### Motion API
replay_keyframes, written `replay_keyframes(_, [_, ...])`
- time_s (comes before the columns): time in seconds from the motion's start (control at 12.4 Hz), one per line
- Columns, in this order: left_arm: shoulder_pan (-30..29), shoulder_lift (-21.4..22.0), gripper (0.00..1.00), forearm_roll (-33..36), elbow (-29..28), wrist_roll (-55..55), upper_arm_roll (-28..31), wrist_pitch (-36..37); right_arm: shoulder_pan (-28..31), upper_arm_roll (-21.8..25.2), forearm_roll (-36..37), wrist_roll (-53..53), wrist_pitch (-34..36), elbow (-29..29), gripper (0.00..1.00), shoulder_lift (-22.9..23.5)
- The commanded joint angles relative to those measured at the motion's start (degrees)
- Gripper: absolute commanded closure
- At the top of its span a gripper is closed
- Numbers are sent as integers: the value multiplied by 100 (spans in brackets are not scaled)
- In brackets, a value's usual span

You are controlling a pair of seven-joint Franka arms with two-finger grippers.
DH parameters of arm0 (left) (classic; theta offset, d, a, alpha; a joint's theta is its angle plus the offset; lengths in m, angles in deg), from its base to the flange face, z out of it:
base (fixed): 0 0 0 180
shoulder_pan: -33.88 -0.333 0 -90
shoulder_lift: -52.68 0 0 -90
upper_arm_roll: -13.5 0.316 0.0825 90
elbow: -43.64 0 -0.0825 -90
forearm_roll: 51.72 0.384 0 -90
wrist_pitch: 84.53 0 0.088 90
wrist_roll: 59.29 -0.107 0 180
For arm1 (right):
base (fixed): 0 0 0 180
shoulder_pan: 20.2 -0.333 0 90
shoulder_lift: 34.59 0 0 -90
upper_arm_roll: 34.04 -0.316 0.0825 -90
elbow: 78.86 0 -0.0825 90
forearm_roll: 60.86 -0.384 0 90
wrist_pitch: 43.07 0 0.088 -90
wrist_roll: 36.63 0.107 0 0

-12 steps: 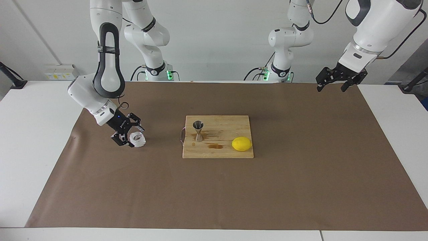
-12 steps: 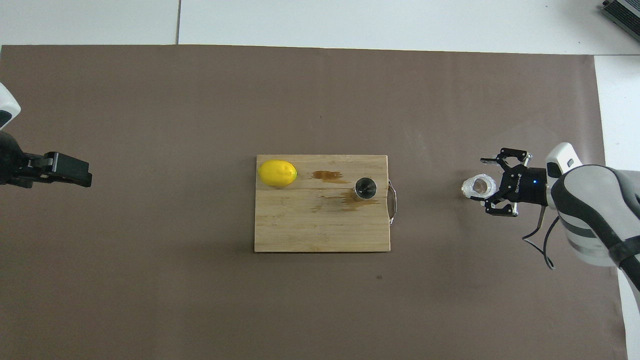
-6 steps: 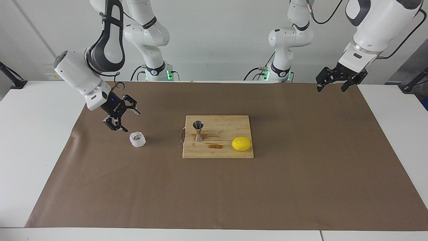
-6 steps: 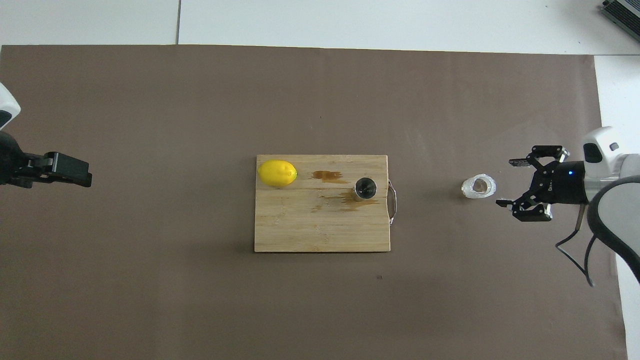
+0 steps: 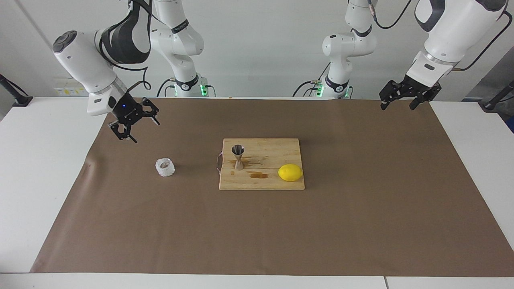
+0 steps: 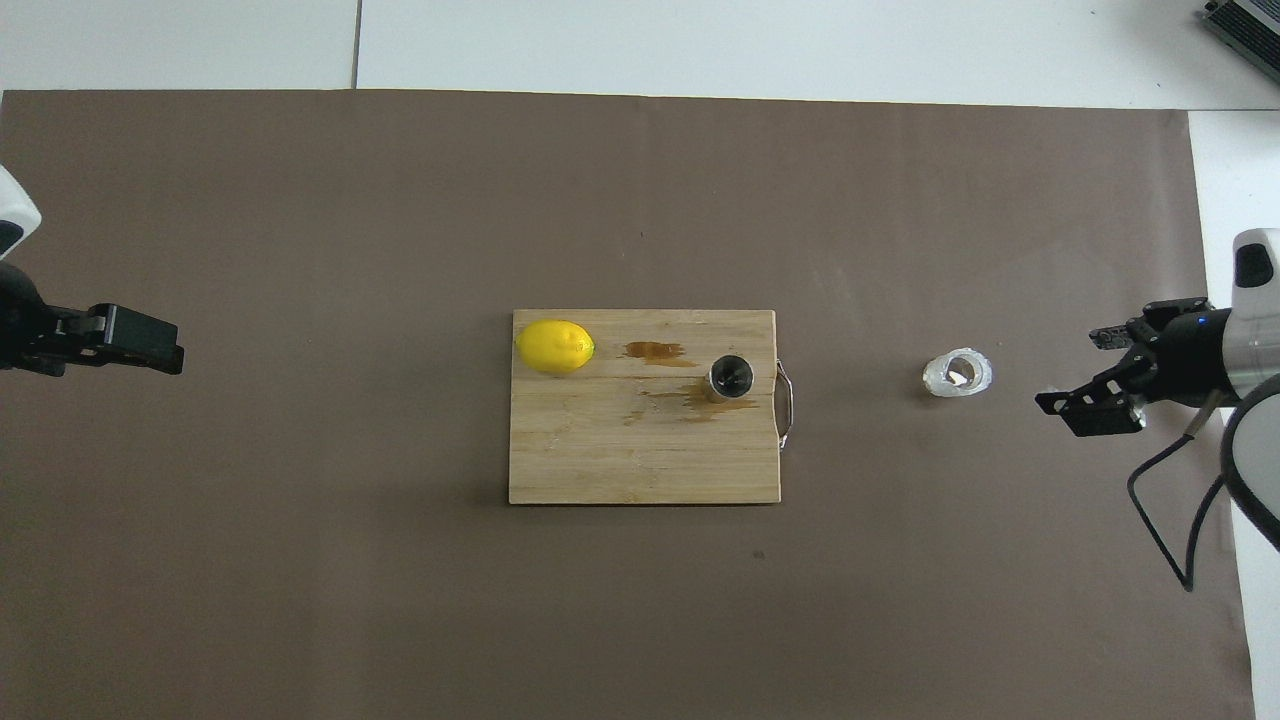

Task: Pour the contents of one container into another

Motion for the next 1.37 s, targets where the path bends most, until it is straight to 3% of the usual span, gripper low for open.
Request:
replay_keyframes(0.0, [-58, 122, 0, 87, -98, -14, -29, 56, -152, -47, 618, 1848, 418, 408, 0, 84])
replay_keyframes(0.24, [-58, 122, 0, 87, -98, -14, -29, 47, -144, -39, 761, 3600, 857, 672, 0, 101])
replay_keyframes(0.56, [-58, 122, 0, 87, -98, -14, -29, 56, -389, 250, 963, 5378, 2209, 1794, 0, 328])
replay_keyframes(0.72, [-58, 122, 0, 87, -98, -14, -29, 47, -634, 487, 1059, 5442, 2694, 2726, 0, 584])
replay_keyframes(0.8, [-58, 122, 0, 87, -98, -14, -29, 56, -854, 698, 1060, 5407, 2722, 2799, 0, 576])
replay_keyframes(1.21, [-58, 122, 0, 87, -98, -14, -29, 56, -1085, 840, 1051, 5389, 2652, 2748, 0, 506])
replay_keyframes(1.29, [-58, 122, 0, 87, -98, -14, -29, 56, -1224, 849, 1390, 5416, 2660, 2695, 0, 479])
